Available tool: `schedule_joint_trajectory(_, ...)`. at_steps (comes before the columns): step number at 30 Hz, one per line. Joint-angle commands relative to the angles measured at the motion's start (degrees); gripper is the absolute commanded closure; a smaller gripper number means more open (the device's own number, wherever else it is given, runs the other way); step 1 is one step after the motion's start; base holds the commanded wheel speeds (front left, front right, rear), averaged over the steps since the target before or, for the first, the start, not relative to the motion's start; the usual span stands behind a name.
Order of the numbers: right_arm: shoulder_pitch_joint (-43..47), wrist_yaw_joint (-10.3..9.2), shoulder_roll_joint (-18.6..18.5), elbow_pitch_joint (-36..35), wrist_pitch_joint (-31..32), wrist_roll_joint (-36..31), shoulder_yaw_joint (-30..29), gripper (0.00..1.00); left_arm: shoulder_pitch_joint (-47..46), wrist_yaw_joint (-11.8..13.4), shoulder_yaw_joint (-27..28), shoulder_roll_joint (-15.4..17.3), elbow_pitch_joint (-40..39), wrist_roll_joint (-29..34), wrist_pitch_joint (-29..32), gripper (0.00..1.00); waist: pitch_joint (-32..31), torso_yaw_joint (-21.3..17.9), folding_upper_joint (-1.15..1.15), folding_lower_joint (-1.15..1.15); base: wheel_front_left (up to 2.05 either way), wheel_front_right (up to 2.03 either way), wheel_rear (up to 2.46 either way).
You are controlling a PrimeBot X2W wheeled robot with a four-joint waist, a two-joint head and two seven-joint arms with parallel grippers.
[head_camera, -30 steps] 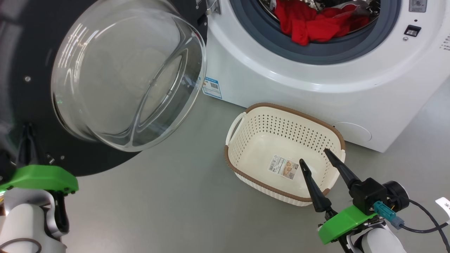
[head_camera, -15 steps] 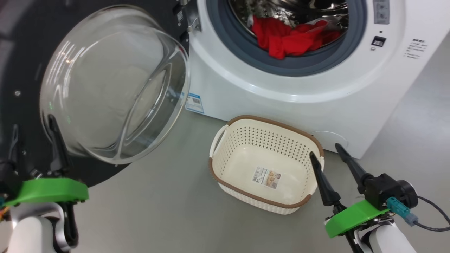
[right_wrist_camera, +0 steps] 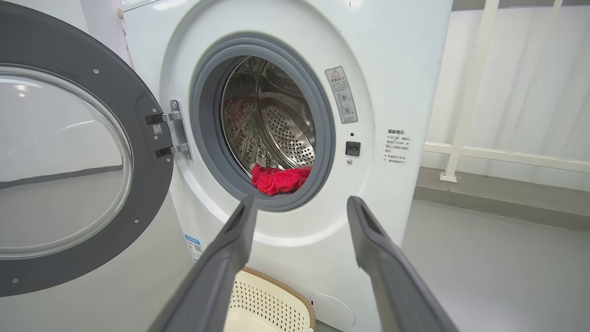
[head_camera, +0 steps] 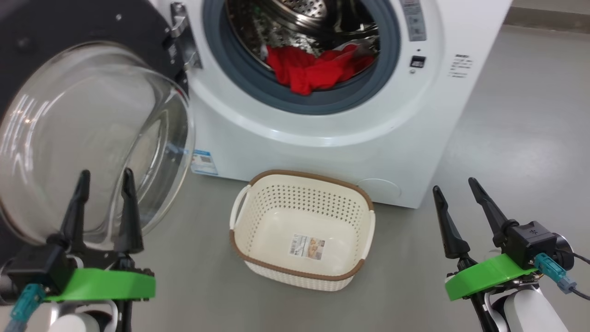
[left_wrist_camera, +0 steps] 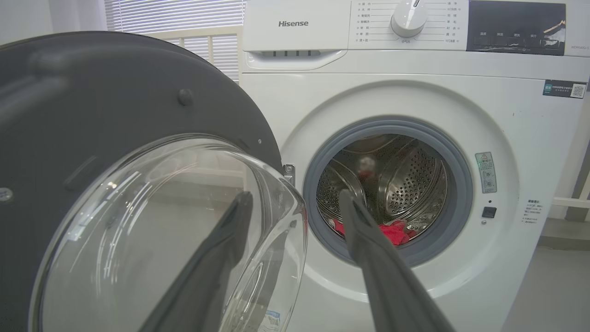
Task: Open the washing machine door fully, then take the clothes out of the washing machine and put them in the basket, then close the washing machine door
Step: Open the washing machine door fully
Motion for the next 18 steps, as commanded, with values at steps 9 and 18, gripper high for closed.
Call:
schedule_joint_trajectory(9,-0.02,0.28,0.12,-2.88,-0.36,-1.14,-0.01,0.00,5.41,-1.60,0.77,0.92,-2.97,-1.10,-1.03,0.00,-3.93,-9.62,0.00,0.00,0.00,0.00,0.00)
schedule_joint_trajectory(18,2.69,0.28,0.12,-4.36,-0.36,-2.04,0.01,0.00,10.74,-2.67,0.87,0.95,-1.55,-2.75,-1.78,0.00,-5.30,-14.40,0.00,0.00,0.00,0.00,0.00)
